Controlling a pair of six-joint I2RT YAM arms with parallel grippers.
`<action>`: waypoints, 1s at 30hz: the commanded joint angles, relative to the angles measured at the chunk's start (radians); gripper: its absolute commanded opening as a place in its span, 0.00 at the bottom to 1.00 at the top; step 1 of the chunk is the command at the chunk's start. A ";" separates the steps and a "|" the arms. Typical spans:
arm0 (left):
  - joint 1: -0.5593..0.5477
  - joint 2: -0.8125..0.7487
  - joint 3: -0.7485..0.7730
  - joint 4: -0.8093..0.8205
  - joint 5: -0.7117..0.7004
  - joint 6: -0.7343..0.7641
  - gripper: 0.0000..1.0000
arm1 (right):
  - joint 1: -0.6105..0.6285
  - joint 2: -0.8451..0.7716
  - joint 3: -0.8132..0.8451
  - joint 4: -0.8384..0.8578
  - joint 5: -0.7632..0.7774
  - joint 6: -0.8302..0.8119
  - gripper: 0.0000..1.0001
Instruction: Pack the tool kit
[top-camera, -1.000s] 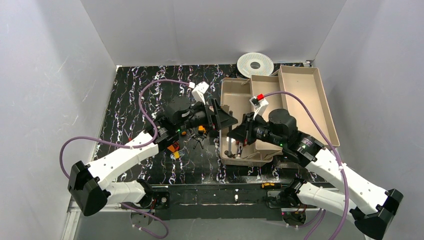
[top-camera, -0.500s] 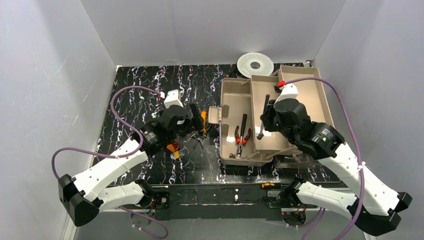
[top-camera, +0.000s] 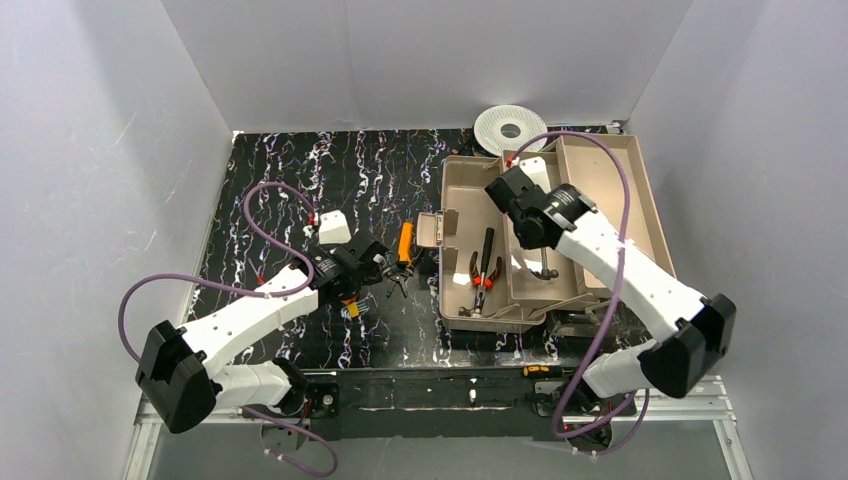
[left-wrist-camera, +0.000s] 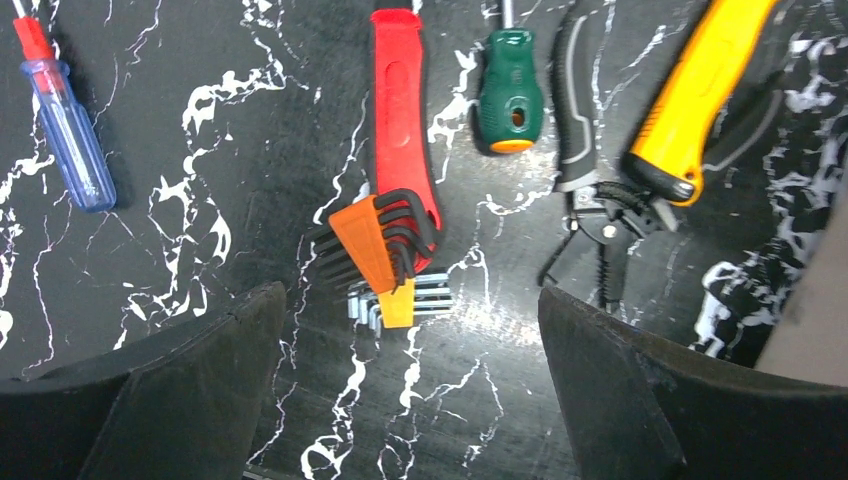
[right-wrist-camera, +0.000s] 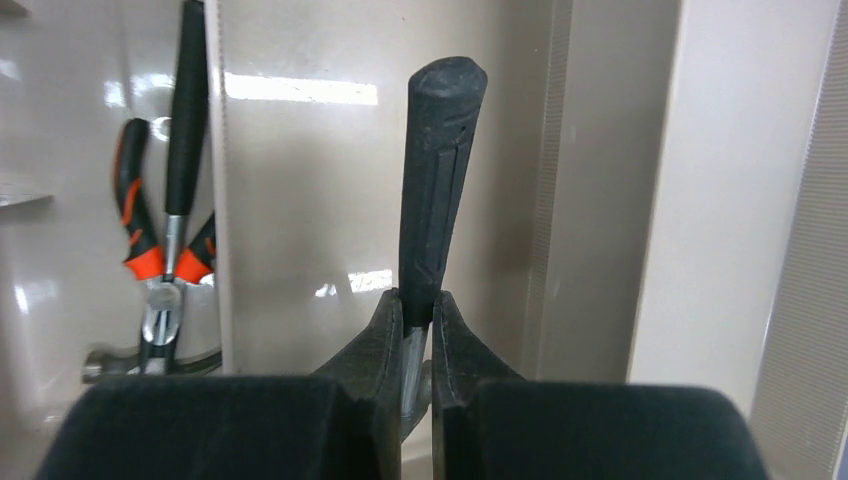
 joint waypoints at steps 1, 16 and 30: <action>0.036 0.005 -0.054 -0.020 -0.011 -0.027 0.98 | -0.031 0.075 0.069 -0.085 0.027 -0.015 0.02; 0.219 0.012 -0.194 0.231 0.291 0.039 0.98 | -0.035 -0.093 0.053 0.042 -0.118 -0.035 0.76; 0.318 0.173 -0.215 0.310 0.370 0.017 0.98 | -0.035 -0.369 -0.061 0.244 -0.329 -0.079 0.87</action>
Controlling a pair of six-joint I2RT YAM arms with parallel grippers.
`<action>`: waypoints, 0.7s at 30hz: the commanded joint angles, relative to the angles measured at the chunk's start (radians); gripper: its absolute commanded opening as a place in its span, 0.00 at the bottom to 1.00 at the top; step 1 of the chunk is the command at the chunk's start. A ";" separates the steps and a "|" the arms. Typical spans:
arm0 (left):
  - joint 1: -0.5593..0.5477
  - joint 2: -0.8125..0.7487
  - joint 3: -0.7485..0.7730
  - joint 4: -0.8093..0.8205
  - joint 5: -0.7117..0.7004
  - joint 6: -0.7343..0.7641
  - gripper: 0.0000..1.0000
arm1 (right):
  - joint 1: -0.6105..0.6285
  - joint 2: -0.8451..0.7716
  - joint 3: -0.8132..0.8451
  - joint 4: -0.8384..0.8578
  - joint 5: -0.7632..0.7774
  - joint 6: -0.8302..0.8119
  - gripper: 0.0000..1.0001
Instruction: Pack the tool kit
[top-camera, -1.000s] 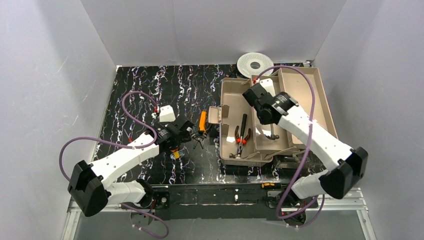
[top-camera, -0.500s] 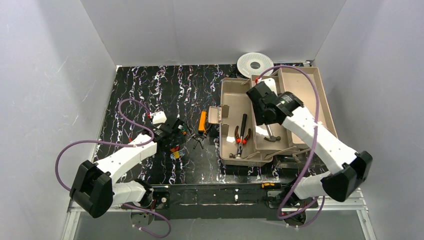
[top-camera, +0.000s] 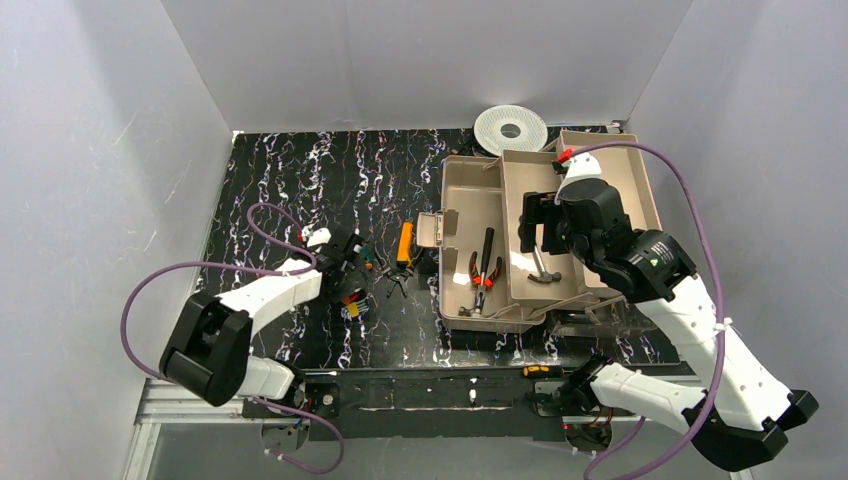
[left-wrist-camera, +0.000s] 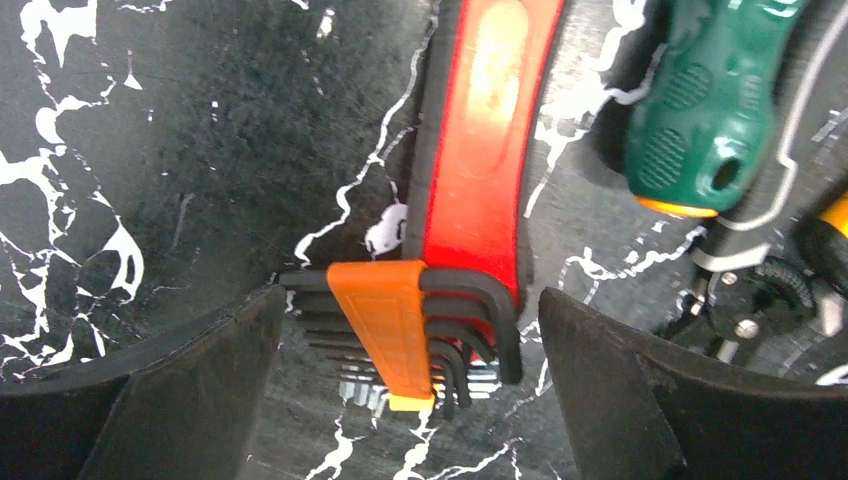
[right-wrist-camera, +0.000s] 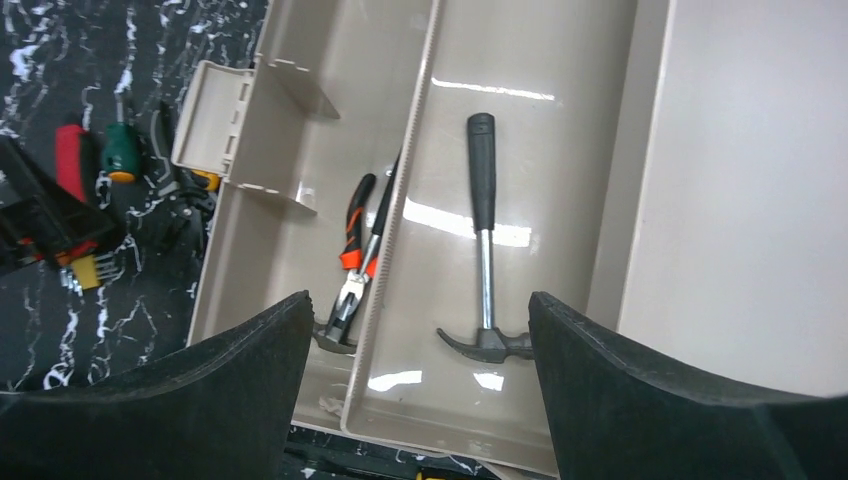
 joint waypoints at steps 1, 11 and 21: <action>0.033 0.029 -0.008 0.024 0.054 -0.017 0.98 | -0.001 -0.015 -0.009 0.067 -0.053 -0.020 0.87; 0.058 0.018 -0.041 0.038 0.068 -0.018 0.88 | 0.000 -0.039 -0.037 0.094 -0.088 -0.018 0.88; 0.053 -0.403 -0.017 0.041 0.269 0.080 0.52 | -0.001 -0.024 -0.108 0.251 -0.387 0.039 0.88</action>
